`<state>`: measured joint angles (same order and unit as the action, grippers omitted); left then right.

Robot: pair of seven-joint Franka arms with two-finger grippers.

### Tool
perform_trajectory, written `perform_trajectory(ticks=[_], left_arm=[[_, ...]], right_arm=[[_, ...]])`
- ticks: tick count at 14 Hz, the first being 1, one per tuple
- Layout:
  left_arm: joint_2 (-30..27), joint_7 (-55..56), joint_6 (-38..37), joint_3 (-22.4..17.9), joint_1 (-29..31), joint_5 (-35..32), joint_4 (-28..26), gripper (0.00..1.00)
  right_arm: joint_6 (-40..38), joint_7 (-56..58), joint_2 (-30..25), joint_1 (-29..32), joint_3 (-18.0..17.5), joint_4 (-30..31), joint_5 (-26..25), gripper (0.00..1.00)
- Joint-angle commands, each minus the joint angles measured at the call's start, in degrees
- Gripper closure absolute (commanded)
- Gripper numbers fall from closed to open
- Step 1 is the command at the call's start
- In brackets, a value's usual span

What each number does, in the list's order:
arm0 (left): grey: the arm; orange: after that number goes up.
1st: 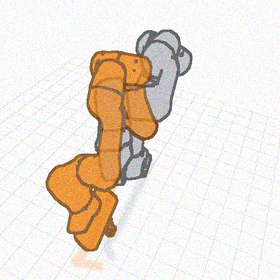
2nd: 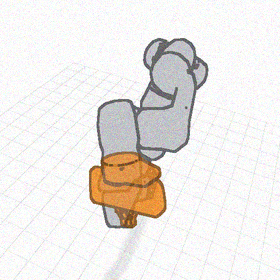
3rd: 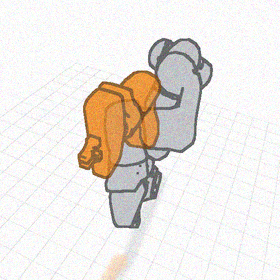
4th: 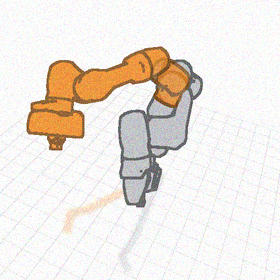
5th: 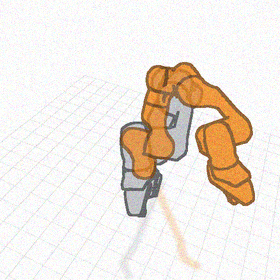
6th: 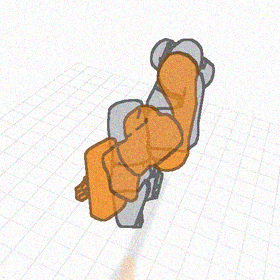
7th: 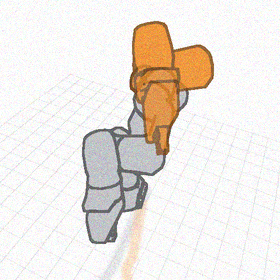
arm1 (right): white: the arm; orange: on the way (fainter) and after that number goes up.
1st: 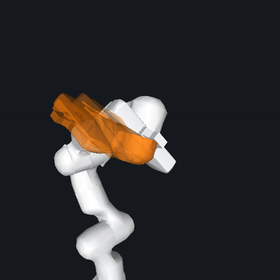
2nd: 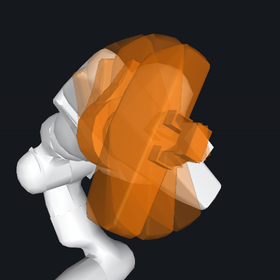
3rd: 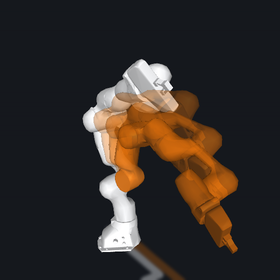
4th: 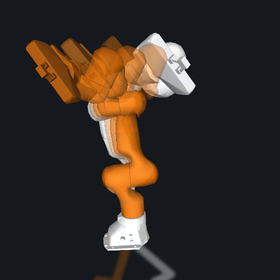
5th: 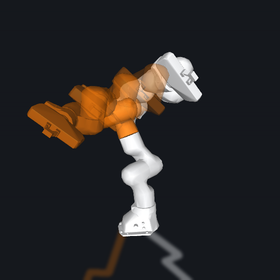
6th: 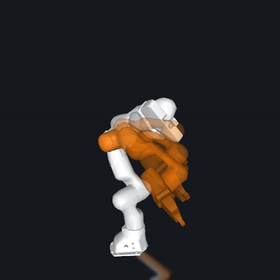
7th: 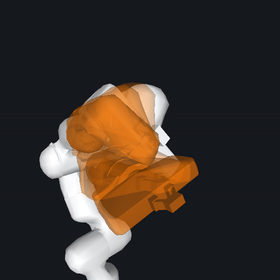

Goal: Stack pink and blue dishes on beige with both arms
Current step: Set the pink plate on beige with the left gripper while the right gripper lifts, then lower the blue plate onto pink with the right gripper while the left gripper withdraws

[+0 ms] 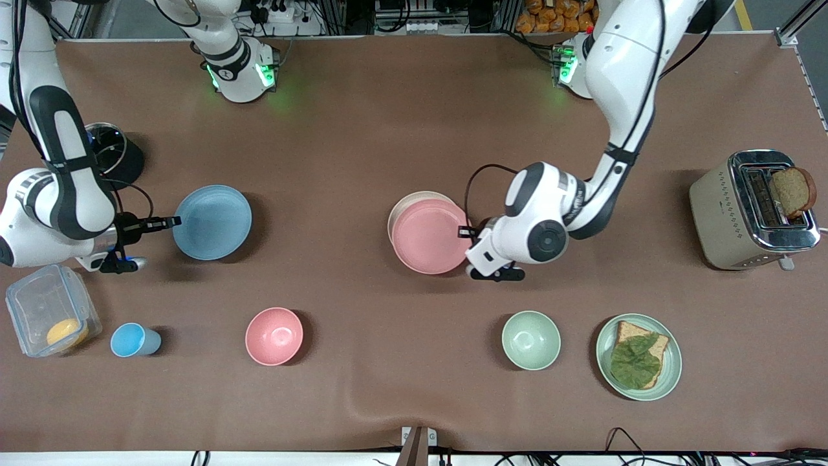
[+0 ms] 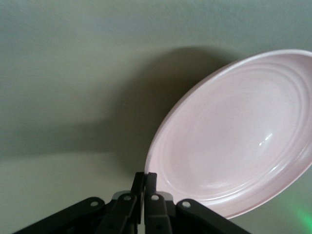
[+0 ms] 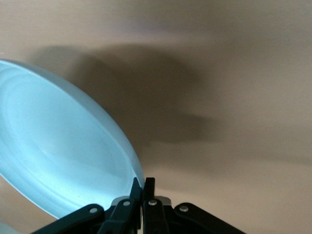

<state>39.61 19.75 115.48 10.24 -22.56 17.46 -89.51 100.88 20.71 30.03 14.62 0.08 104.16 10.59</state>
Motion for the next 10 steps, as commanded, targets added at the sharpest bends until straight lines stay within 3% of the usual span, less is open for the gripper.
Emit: perform_trajectory(ticks=[1, 2, 3, 4, 7, 10], left_arm=[[-0.6, 0.5, 0.7, -0.5, -1.4, 1.3, -2.1, 1.00], [-0.7, 1.2, 0.7, -0.5, -1.6, 1.3, -3.1, 0.86], [-0.7, 2.6, 0.7, -0.5, -1.8, 1.3, -3.5, 0.11], [-0.7, 3.3, 0.7, -0.5, -2.2, 1.2, -3.1, 0.00], [-3.6, 2.8, 0.0, -1.2, -1.0, -0.1, -2.2, 0.00], [-8.4, -0.2, -0.3, -1.2, 4.4, -6.7, -1.5, 0.00]], right_arm=[[-4.4, -5.1, -0.1, -3.1, 0.1, -3.5, 2.2, 1.00], [-5.6, -7.5, -0.3, -4.6, 0.1, -3.7, 3.8, 1.00], [-6.0, -11.0, -0.6, -7.2, 0.2, -3.8, 5.2, 1.00], [-6.1, -15.2, -0.9, -9.6, 0.1, -3.8, 5.5, 1.00], [-5.4, -23.1, -1.0, -17.0, 0.1, -3.9, 8.6, 1.00], [-4.6, -33.9, -0.5, -26.1, 0.1, -6.3, 11.6, 1.00]])
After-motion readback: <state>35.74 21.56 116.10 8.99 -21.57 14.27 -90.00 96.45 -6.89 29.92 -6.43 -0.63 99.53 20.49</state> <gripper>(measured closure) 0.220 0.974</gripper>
